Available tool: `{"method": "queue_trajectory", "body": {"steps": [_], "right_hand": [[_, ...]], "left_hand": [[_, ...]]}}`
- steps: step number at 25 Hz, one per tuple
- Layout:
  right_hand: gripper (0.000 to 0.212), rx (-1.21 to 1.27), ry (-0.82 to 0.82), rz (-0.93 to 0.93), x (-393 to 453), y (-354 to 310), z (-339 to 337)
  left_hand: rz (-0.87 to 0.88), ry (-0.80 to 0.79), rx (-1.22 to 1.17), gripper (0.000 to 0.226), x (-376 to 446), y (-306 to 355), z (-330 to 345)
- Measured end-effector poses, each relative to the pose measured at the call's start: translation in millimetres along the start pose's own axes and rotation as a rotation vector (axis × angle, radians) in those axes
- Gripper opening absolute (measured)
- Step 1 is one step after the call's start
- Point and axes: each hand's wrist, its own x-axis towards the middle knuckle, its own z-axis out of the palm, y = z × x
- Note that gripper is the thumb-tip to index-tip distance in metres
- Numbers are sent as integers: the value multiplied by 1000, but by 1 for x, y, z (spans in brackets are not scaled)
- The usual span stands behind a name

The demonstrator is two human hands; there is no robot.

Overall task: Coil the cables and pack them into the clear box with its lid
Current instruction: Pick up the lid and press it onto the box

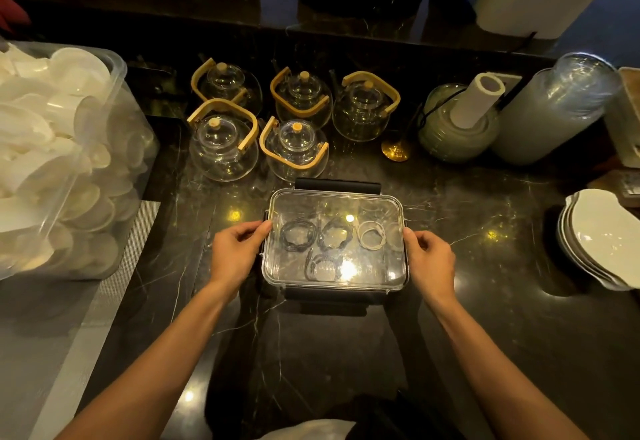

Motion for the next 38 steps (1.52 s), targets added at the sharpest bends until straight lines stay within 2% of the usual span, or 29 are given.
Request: {"method": "queue_trajectory", "body": {"steps": [5, 7, 9, 10, 12, 14, 16, 19, 24, 38], "right_hand": [[43, -54, -48, -43, 9, 2, -2], [47, -71, -79, -25, 14, 2, -5], [46, -192, -131, -39, 20, -8, -12], [43, -308, -132, -97, 23, -18, -15], [40, -468, -124, -334, 30, -45, -12], [42, -512, -240, -620, 38, -71, 3], [45, -635, -358, -788, 45, -83, 25], [50, -701, -432, -736, 59, -82, 43], [55, -716, -516, -701, 67, -74, 47], [48, -736, -511, -580, 65, -77, 55]], "left_hand": [[14, -40, 62, 26, -1, 3, 0], [86, -64, 177, 19, -3, 12, -2], [216, -67, 389, 18, -7, 26, -3], [306, -53, 513, 29, -9, 34, -1], [450, -117, 689, 71, -14, 53, 8], [531, -323, 891, 105, -21, 68, 25], [558, -495, 1132, 128, -26, 66, 40], [557, -573, 1311, 138, -28, 45, 49], [597, -531, 1325, 135, -28, 36, 51], [616, -505, 1377, 135, -28, 27, 56]]}}
